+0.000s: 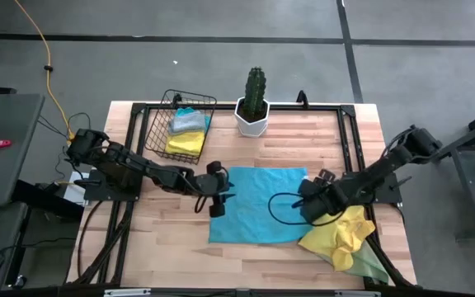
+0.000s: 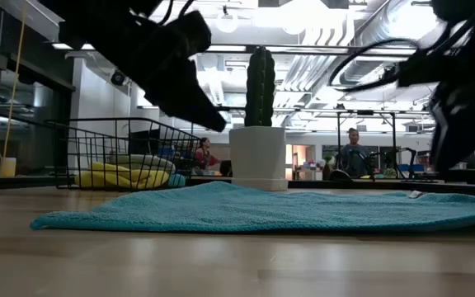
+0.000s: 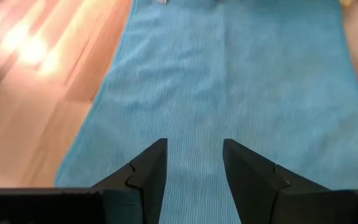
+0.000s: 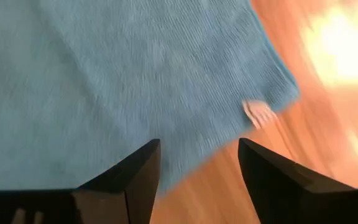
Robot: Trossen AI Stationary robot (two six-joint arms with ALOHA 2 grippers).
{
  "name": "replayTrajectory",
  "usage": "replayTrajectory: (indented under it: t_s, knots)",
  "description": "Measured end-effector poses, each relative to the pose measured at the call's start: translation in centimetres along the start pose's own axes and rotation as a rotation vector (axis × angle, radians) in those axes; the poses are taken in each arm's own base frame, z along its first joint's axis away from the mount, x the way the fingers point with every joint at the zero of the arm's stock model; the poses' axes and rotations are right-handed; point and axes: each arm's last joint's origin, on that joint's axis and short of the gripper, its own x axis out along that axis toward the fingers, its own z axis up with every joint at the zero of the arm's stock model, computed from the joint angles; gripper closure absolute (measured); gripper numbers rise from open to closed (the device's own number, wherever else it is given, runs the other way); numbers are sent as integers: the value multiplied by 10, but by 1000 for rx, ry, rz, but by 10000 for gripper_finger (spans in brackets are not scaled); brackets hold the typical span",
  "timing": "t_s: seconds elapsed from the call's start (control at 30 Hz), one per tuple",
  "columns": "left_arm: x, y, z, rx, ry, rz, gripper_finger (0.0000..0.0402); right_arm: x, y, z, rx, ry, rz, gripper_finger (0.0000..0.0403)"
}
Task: Fold microfiber towels
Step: Fold the blue microfiber towel on the table
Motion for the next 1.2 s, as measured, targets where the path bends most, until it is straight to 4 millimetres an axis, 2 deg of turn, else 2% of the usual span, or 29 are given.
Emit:
replayTrajectory:
  t_s: [0.13, 0.37, 0.47, 0.57, 0.8, 1.0, 1.2]
  knots:
    - [-9, 6, 11, 15, -41, 20, 254, 23, -3, 9, -6, -84, 72, 194]
    - [-44, 19, 33, 5, -179, 47, 254, 41, -5, 36, -23, -353, 182, 195]
    - [-56, 20, 31, -15, -203, 63, 254, 50, -13, 46, 39, -470, 201, 201]
    - [-65, 19, 24, -36, -265, 84, 254, 59, -23, 53, 107, -555, 211, 234]
    - [-85, 27, 7, -70, -365, 114, 254, 88, -31, 60, 149, -480, 245, 387]
    - [-98, 31, 7, -94, -403, 116, 254, 100, -10, 97, 71, -482, 298, 399]
    - [-101, 27, 6, -83, -400, 98, 254, 111, 9, 139, -2, -484, 305, 401]
